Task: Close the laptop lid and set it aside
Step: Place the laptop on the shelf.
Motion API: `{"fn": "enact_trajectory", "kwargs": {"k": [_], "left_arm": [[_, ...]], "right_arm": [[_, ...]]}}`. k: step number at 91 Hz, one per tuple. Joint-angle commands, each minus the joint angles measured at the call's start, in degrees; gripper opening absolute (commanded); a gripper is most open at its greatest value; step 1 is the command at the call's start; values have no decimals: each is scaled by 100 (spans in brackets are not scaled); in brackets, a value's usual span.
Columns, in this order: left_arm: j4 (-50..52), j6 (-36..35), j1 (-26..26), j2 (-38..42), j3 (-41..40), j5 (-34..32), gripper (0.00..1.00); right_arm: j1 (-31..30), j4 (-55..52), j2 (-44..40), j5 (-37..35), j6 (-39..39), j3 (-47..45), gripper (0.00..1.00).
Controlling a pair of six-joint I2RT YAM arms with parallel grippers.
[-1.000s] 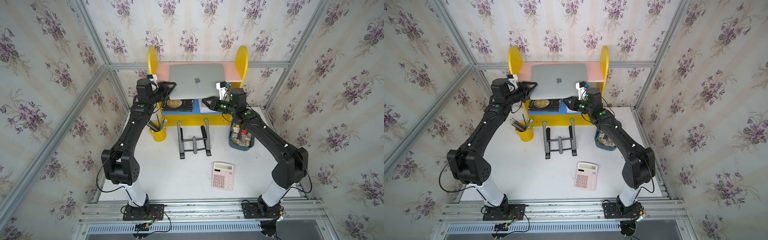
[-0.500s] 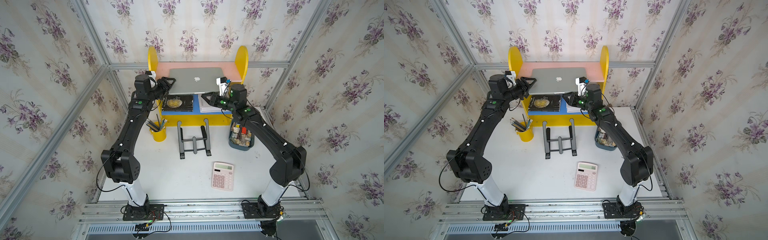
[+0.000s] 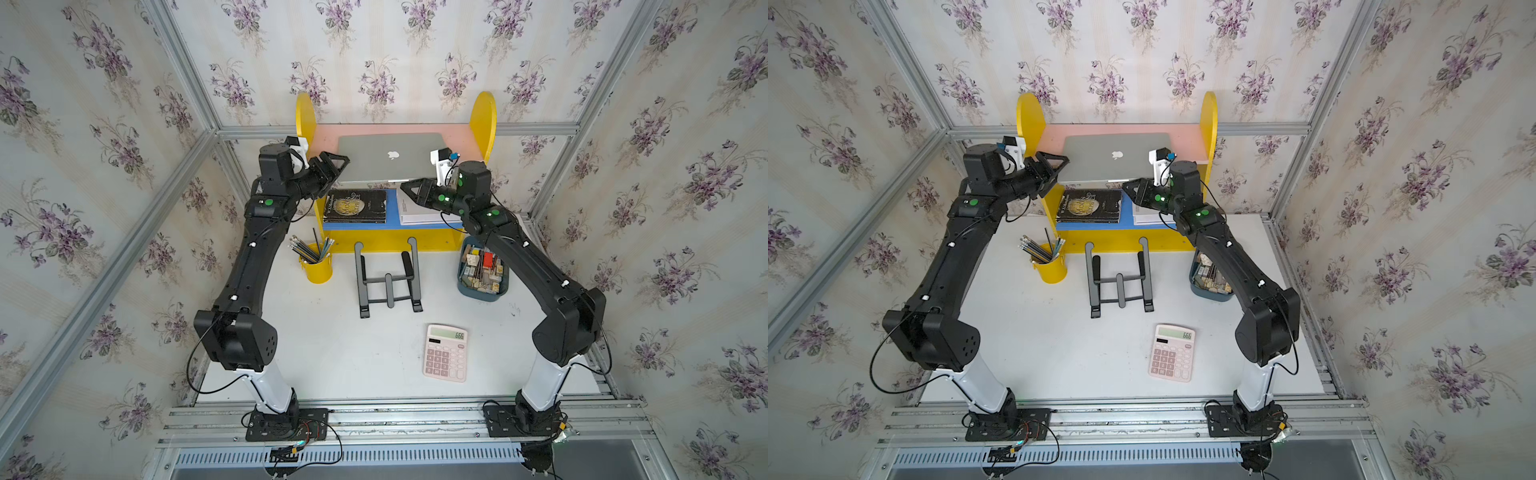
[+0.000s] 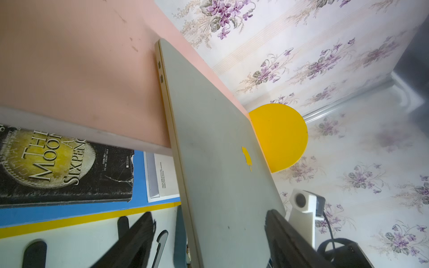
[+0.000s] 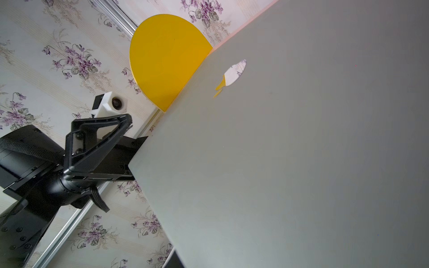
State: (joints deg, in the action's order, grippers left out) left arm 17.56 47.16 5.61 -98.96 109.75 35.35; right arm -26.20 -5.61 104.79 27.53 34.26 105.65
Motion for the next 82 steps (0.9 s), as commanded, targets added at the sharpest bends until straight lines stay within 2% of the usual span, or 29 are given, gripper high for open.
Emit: {"fn": "enact_trajectory", "kwargs": {"k": [1,20,35,64,82], "left_arm": [[116,-456,-13,329,-308,47,77],[183,-811,16,1005,-1012,-30,71],[103,-952,204,1334,-1383,13,56],[346,-1171,558,1069,-1072,101,31],[687,-1377,721,637,-558,127,25]], "right_arm": [[2,106,44,-38,-39,93,29],[5,30,169,-28,-60,300,29],[8,-65,322,33,-41,524,27],[2,-202,475,40,-138,826,22],[14,-293,608,80,-188,1053,22]]}}
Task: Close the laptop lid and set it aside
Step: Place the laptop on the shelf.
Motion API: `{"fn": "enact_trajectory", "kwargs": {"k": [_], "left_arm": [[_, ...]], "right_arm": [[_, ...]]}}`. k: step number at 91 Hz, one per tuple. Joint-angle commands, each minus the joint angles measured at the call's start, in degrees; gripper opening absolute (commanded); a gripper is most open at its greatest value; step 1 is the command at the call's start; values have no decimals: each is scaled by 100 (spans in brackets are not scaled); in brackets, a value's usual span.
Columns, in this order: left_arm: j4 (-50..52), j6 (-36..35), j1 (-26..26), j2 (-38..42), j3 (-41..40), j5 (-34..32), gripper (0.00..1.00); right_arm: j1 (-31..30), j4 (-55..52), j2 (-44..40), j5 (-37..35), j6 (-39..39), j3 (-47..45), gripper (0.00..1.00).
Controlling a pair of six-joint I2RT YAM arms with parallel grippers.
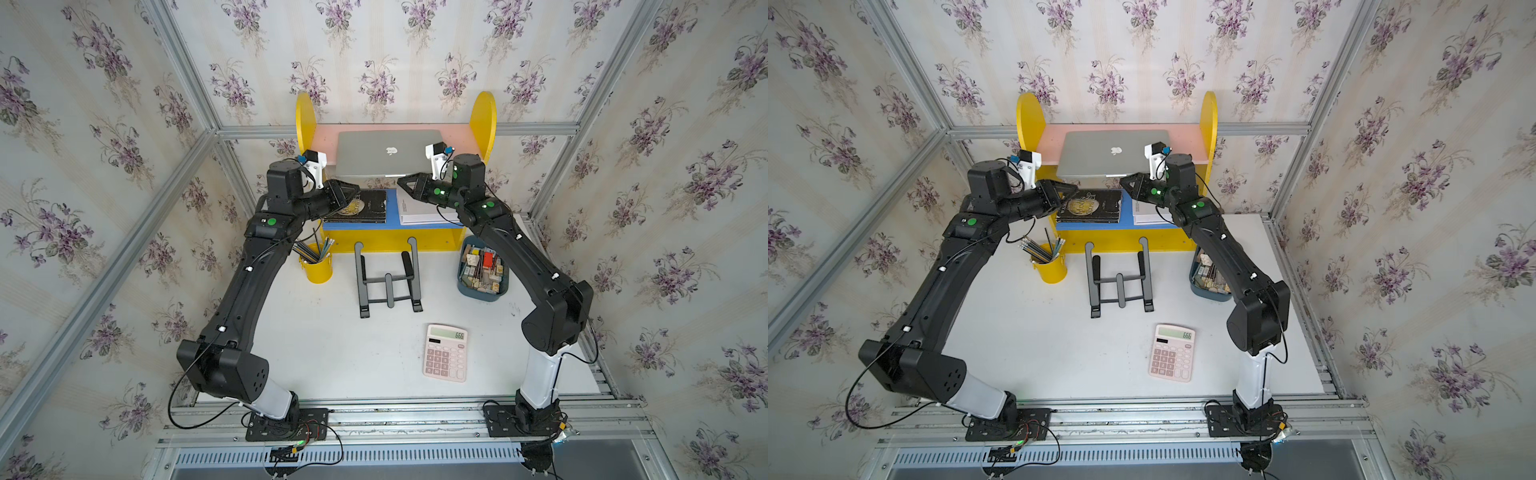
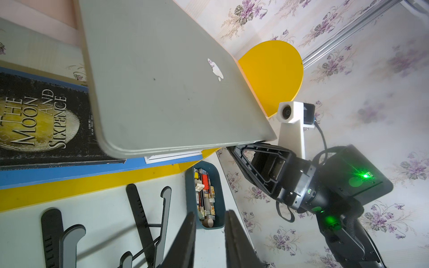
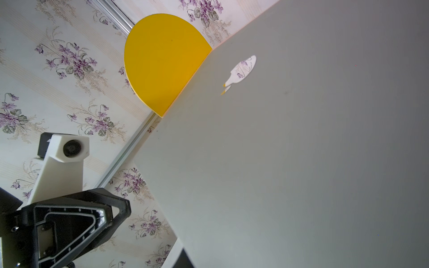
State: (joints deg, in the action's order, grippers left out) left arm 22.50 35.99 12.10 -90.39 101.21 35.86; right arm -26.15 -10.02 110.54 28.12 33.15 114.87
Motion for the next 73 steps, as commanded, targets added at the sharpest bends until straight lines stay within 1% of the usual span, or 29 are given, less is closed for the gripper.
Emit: {"fn": "enact_trajectory", "kwargs": {"k": [1,30,59,73], "left_arm": [[228,-277,81,-253,344,78,24],[960,-553,229,-1260,1737,1,19],[1798,-798,229,-2204,3268,-101,18],[1963,-838,203,-2529,3685,-192,18]], "right_arm": [[12,145,44,20,-83,144,22],[57,-18,196,0,-197,473,23],[165,2,346,27,-150,686,23],[211,-15,435,48,-158,803,24]]}}
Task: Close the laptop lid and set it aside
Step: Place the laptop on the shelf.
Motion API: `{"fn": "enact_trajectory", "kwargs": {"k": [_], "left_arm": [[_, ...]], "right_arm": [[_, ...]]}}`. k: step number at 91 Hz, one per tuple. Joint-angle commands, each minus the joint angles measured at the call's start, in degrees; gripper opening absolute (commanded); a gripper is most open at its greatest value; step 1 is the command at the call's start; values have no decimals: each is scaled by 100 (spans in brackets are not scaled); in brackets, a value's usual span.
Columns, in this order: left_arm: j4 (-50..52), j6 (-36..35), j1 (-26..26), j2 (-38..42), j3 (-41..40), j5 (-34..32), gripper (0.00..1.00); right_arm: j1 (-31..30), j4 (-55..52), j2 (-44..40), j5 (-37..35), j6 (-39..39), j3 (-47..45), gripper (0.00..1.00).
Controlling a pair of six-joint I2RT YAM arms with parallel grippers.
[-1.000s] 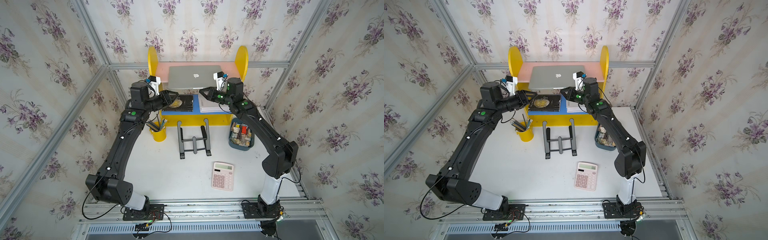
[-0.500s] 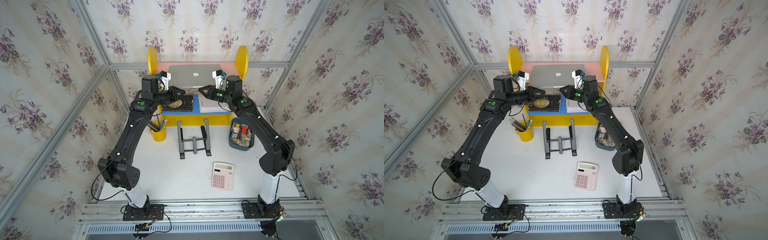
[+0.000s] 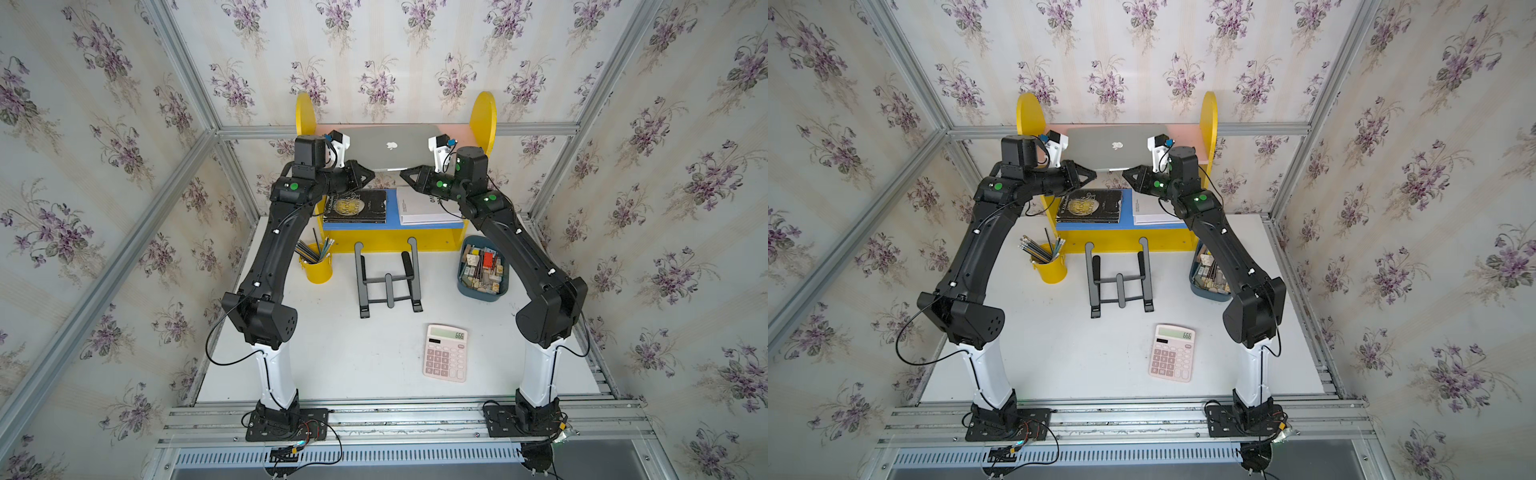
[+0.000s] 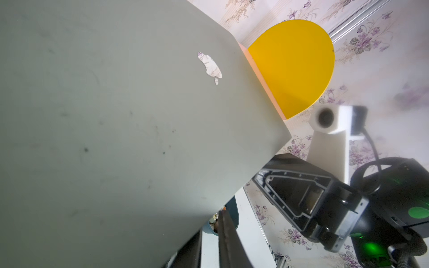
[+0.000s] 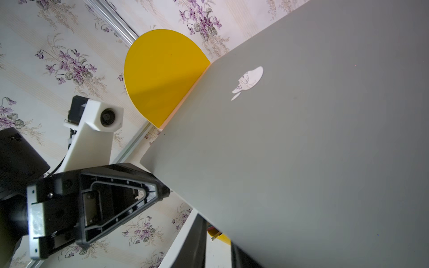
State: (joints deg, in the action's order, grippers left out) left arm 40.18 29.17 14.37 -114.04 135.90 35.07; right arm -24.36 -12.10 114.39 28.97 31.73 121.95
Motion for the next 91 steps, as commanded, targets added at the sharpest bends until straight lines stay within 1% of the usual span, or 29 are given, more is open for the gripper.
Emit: {"fn": "enact_trajectory", "kwargs": {"k": [1,19,32,59,91], "left_arm": [[193,-156,-27,-185,243,-123,18],[302,-140,-100,-509,697,-157,17],[250,-124,-159,-603,754,-222,16],[77,-58,-287,-833,1010,-239,16],[22,103,-430,-1108,1451,-132,15]], "right_arm": [[39,191,58,-30,-17,98,24],[86,179,170,-4,-85,192,24],[165,202,268,27,-80,284,24],[329,53,601,132,-54,865,24],[423,226,668,244,45,907,25]]}}
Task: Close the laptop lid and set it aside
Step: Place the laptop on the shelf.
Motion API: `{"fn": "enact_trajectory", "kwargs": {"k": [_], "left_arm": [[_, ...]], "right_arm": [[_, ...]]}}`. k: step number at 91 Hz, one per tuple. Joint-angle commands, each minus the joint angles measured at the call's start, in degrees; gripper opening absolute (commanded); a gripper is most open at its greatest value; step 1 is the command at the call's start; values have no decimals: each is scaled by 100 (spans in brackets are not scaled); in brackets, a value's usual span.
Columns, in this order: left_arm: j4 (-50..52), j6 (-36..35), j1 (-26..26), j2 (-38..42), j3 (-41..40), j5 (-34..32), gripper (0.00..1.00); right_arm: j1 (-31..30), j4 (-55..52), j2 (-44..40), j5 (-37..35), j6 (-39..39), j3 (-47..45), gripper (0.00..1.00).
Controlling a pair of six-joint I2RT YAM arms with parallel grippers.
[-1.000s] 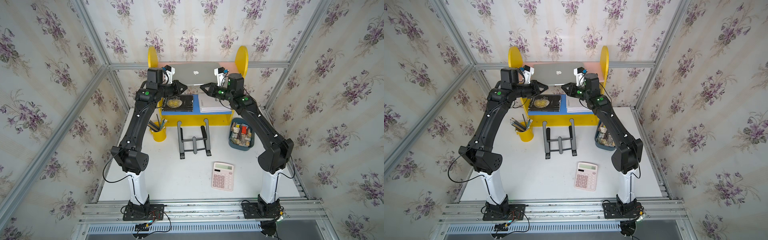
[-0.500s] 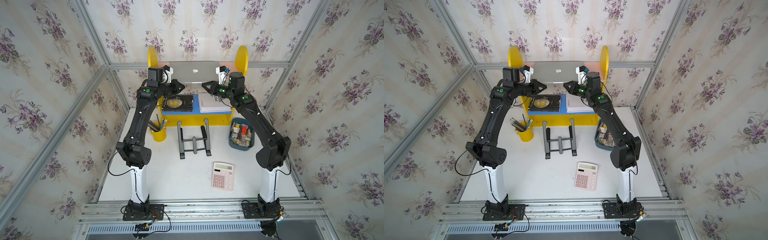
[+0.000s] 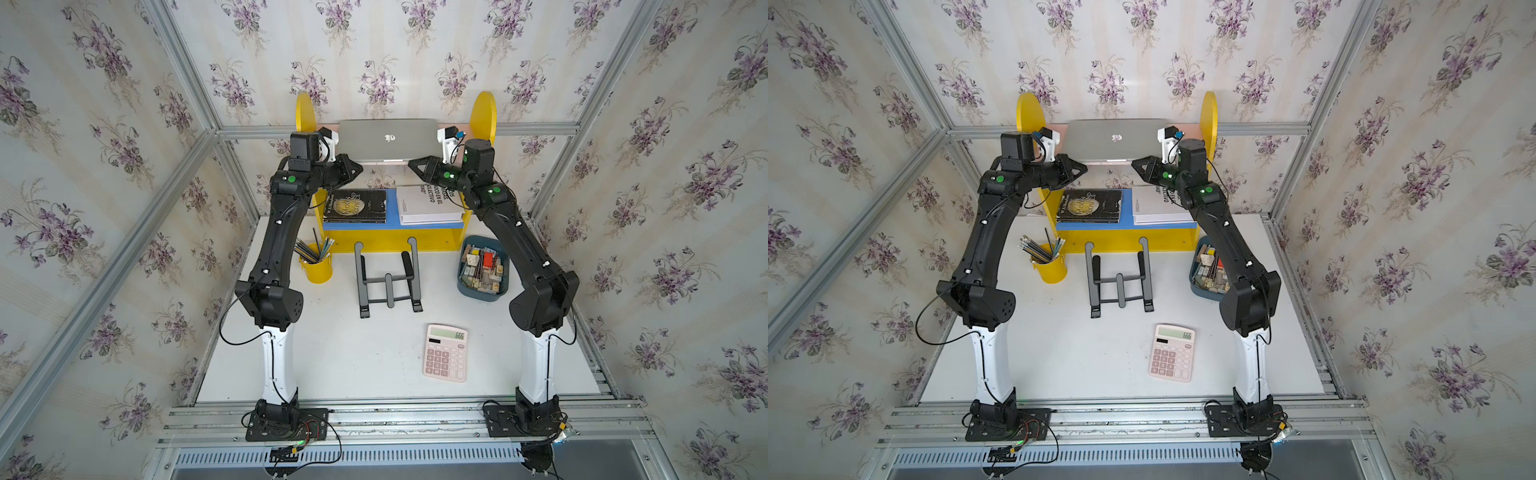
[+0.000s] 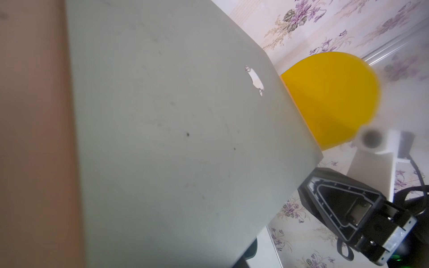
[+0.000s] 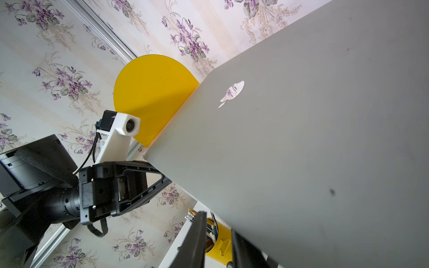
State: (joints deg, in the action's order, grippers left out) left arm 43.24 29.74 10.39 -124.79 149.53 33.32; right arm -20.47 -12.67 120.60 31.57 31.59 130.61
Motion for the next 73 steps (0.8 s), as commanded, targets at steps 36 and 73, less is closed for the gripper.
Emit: {"fn": "enact_trajectory", "kwargs": {"k": [36,73], "left_arm": [[-365,207,-229,-182,234,183,16],[-710,244,-159,339,-590,618,17]], "right_arm": [[135,222,28,37,37,44,25],[234,33,-119,77,-88,17,25]]}}
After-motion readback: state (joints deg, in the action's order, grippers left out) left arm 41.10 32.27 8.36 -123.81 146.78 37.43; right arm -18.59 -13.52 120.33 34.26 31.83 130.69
